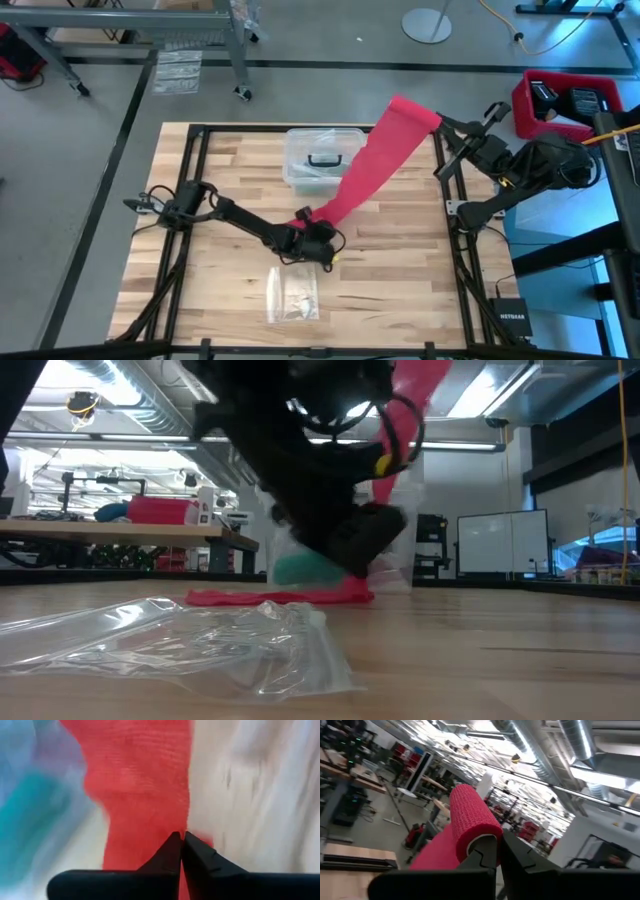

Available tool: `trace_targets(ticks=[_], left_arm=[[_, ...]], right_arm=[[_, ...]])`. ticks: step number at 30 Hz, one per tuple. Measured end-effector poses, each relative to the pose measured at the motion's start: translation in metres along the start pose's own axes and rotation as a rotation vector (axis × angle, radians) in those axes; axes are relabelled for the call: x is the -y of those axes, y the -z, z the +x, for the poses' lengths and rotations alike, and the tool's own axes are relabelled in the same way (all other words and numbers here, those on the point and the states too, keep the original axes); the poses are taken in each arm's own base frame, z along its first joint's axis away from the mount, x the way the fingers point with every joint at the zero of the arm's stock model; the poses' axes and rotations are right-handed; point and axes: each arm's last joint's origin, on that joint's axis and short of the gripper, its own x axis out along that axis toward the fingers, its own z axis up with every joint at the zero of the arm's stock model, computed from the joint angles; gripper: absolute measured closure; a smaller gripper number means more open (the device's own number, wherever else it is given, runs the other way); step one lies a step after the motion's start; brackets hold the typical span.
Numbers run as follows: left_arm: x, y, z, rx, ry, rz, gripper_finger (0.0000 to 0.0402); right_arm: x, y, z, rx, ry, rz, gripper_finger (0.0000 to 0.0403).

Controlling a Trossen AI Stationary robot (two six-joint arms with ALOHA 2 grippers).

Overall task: Roll bandage
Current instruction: Roll the red bandage

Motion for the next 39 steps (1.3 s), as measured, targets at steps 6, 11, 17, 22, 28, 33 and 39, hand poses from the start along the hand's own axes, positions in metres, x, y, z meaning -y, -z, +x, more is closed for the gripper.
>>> trace_targets(ticks=[6,11,17,22,28,33,39], left_arm=[[0.007,0.027,-0.020,-0.131,-0.044,-0.053,0.0399],[0.015,0.028,-0.027,-0.092,-0.031,-0.077,0.0387],[0.020,0.015,-0.021,-0.053,0.099,-0.063,0.0344],[0.019,0.007,-0.019,-0.084,0.194,-0.037,0.0275],[0.012,-0.023,-0.043,-0.027,0.281,0.045,0.0211],[-0.003,-0.032,-0.070,-0.039,0.249,0.087,0.0200],[-0.018,-0.018,-0.073,-0.178,0.154,0.103,0.0210]], right_arm=[[0.012,-0.004,-0.003,0.021,0.068,-0.001,0.0394],[0.017,-0.004,-0.006,0.033,0.082,0.022,0.0394],[0.014,-0.005,-0.004,0.035,0.071,0.013,0.0394],[0.010,-0.004,-0.002,0.028,0.062,0.000,0.0394],[0.008,-0.003,-0.001,0.013,0.053,-0.020,0.0394],[0.008,-0.003,-0.001,0.012,0.053,-0.020,0.0394],[0.006,-0.002,-0.001,0.004,0.045,-0.031,0.0394]])
